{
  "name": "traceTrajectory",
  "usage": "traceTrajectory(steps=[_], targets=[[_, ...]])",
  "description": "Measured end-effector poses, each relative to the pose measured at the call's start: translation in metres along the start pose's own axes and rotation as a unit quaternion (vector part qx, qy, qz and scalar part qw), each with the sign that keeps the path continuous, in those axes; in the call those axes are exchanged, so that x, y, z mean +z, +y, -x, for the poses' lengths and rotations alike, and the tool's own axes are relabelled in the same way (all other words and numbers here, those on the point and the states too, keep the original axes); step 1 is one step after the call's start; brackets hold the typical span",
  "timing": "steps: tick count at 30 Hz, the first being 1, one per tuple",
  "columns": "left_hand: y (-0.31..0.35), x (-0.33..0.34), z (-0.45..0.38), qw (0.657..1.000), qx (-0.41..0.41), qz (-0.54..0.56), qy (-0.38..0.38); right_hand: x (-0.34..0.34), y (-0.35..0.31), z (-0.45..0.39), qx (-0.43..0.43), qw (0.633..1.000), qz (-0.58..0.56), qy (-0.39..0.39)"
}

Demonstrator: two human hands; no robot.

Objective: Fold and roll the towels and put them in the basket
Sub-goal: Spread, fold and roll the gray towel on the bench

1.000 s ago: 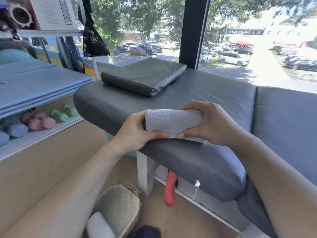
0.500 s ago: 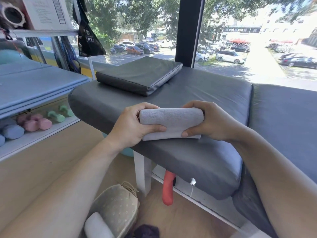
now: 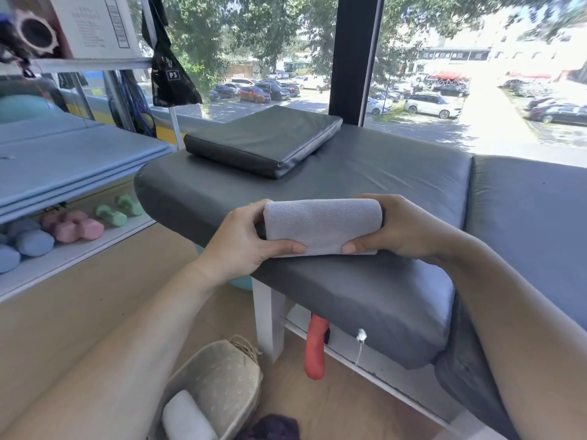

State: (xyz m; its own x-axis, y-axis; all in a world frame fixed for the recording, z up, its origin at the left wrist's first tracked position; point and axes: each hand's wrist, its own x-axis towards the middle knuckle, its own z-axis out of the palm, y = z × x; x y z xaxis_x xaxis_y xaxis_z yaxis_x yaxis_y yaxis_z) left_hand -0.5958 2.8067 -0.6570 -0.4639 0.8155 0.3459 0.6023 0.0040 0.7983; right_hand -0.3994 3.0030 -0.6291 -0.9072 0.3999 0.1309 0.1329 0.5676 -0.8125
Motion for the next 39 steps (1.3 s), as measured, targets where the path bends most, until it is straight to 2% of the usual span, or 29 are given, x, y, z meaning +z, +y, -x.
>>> traceTrajectory(steps=[5,8,11,15,21,26,32,39], targets=[[0.007,-0.004,0.001,1.000,-0.013,-0.016,0.019,0.004,-0.009,0.006,-0.015,0.992,-0.123,0.027],[0.014,-0.010,0.004,0.999,-0.032,-0.038,0.015,0.007,-0.022,0.007,-0.045,0.983,-0.159,0.079],[0.028,-0.015,0.012,0.999,-0.009,-0.042,0.013,0.013,-0.040,0.010,-0.065,0.983,-0.122,0.118],[0.045,-0.022,0.024,0.999,0.015,-0.022,-0.018,0.028,-0.068,0.014,-0.083,0.991,-0.052,0.090],[0.026,-0.032,0.041,0.995,-0.018,0.097,-0.019,0.062,-0.093,0.006,-0.078,0.989,-0.076,0.100],[-0.002,-0.037,0.069,0.988,-0.051,0.147,0.011,0.094,-0.098,-0.009,-0.061,0.997,-0.021,0.040],[-0.033,-0.059,0.098,0.982,-0.109,0.151,-0.038,0.142,-0.099,-0.020,-0.063,0.991,0.107,-0.042],[-0.081,-0.085,0.117,0.982,-0.169,0.075,-0.042,0.211,-0.085,-0.041,-0.035,0.963,0.223,-0.148]])
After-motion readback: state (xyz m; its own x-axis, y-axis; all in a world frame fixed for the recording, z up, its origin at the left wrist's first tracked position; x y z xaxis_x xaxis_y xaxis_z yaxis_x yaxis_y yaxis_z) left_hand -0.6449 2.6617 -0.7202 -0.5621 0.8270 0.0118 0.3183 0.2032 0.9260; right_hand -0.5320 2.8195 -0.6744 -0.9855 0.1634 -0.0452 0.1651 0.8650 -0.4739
